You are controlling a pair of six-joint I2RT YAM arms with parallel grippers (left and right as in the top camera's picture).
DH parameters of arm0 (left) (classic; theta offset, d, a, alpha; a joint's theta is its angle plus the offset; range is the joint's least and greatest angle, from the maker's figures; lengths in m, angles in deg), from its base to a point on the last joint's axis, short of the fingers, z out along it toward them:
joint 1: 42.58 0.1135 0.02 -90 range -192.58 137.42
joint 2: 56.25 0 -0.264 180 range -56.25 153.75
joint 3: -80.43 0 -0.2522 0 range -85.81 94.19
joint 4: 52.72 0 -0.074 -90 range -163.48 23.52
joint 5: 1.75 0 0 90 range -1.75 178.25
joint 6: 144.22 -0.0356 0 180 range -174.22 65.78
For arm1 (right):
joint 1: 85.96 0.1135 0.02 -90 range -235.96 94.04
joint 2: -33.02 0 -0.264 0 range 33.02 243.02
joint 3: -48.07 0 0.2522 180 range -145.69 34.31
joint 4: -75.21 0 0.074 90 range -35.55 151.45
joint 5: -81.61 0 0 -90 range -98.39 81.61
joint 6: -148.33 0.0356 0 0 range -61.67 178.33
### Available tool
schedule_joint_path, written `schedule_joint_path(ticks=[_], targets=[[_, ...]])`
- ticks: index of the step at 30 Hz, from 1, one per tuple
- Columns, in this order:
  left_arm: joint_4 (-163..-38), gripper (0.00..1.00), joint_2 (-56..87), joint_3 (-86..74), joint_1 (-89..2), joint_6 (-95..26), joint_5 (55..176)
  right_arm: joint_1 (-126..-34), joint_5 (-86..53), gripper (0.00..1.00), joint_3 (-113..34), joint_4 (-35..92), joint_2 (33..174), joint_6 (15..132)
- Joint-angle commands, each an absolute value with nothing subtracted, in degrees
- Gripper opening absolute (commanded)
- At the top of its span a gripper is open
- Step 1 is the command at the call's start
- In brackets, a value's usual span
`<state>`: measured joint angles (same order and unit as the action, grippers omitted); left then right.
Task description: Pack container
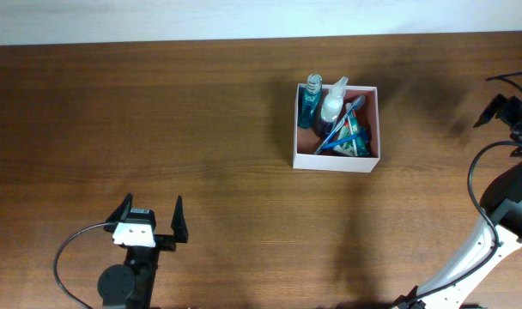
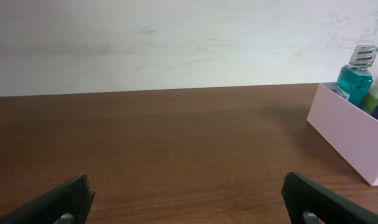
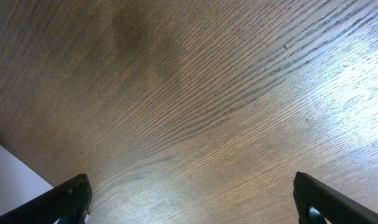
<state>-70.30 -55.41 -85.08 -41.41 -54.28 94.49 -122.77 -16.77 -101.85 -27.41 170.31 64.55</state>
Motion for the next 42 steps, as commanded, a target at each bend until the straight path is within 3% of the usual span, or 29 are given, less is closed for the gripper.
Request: schedule_joint_path(ticks=[1,30,42], targets=[[-70.43,0.99,-55.95,-85.3,-41.06,-55.37,95.93,-122.99,-16.29,0.99,-101.54,-27.46,168.39,64.81],[-70.43,0.99,-55.95,-85.3,-41.06,-55.37,95.93,-122.62,-16.27,0.99,-101.54,-27.43,167.95,64.81],[-70.43,0.99,-55.95,-85.3,-41.06,-55.37,95.93,-111.93,-16.27,0.99,-101.54,-27.46,151.99,64.81]])
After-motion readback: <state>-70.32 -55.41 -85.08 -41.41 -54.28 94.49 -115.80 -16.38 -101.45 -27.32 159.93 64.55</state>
